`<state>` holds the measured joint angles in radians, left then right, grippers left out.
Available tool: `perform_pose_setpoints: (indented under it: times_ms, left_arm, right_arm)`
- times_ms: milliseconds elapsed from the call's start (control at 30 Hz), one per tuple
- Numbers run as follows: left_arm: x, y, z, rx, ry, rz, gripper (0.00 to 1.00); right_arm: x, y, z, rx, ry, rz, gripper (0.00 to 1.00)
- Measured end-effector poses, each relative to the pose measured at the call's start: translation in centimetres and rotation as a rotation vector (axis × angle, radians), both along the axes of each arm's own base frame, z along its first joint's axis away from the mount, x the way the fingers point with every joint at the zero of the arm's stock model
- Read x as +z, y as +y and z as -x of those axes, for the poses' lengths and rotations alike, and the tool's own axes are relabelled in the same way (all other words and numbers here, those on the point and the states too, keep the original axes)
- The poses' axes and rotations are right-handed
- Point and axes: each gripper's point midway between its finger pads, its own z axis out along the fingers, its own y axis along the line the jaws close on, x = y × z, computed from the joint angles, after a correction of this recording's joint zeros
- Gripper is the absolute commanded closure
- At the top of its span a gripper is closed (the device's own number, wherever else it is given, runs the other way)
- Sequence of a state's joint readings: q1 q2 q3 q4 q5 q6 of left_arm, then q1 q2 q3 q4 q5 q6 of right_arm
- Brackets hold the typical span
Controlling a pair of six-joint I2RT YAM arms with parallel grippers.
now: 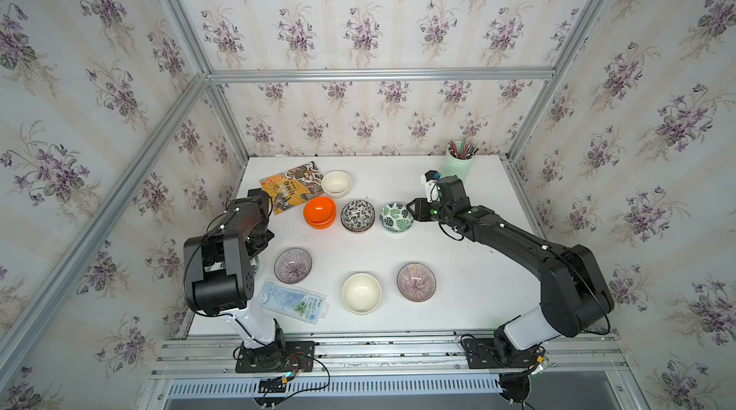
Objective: Stack the bowls
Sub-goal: Pick up the bowl from the center of the board, then place the bowl on the bowl.
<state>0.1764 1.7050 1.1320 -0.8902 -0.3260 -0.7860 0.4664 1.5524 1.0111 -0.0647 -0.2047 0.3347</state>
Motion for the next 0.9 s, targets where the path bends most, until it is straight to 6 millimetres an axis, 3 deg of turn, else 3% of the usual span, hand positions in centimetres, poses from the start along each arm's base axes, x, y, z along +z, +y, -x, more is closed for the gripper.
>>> perform_pose_setpoints:
  times_ms: [133, 267, 467, 533, 633, 767, 900]
  left_arm:
    - [2.1, -0.6, -2.1, -0.032, -0.093, 0.032, 1.0]
    - [6.1, -2.3, -4.9, -0.157, -0.212, 0.044, 1.0]
    - [12.3, -10.7, -9.6, -0.585, -0.315, 0.04, 1.0]
    - [13.4, -15.7, -10.3, -0.805, -0.322, 0.045, 1.0]
    - [13.9, -21.5, -9.4, -1.09, -0.31, 0.051, 1.0]
    - [14.1, -28.8, -6.4, -1.538, -0.302, 0.012, 1.0]
    - [13.4, -34.9, -1.9, -2.014, -0.321, -0.017, 1.0]
  right_arm:
    - [0.0, 0.1, -0.1, -0.001, -0.003, -0.004, 0.56]
    - [0.0, 0.2, -0.2, 0.0, -0.005, -0.012, 0.56]
    - [1.3, 0.7, -1.6, -0.003, -0.026, -0.031, 0.56]
    - [2.1, -0.1, -2.8, -0.025, -0.036, -0.047, 0.56]
    - [3.3, -2.8, -5.2, -0.094, -0.042, -0.074, 0.56]
    - [4.9, -6.3, -8.0, -0.168, -0.042, -0.093, 0.56]
    - [6.2, -7.1, -9.5, -0.16, -0.036, -0.083, 0.55]
